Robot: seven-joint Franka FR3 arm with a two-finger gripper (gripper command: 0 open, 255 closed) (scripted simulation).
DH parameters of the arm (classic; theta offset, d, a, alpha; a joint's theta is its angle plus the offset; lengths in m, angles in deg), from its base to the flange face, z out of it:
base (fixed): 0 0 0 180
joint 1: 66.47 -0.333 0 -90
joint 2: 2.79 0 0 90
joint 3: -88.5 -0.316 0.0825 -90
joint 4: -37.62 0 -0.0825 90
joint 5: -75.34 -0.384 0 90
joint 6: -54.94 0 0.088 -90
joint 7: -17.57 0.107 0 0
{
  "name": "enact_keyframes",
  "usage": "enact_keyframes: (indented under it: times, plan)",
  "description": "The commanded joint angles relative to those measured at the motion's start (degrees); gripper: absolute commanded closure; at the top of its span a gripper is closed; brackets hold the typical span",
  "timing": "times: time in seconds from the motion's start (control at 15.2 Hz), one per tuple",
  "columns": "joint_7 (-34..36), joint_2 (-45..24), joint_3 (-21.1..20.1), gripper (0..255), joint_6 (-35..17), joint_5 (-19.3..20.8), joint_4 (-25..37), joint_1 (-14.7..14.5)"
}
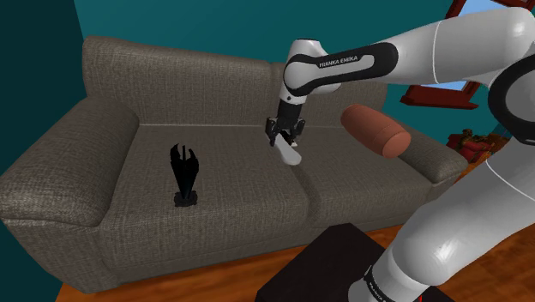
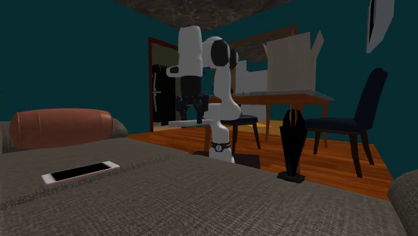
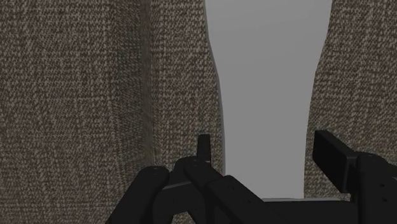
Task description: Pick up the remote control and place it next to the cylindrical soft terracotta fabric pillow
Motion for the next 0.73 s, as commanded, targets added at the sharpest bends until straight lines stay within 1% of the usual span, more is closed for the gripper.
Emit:
enact_keyframes:
  times: [0.0,0.66]
  plan:
    - [-0.01,0.46,0.03,255,1.71,0.01,1.25,0.02]
    - [0.08,1.52,0.08,255,9.43,0.05,7.91,0.04]
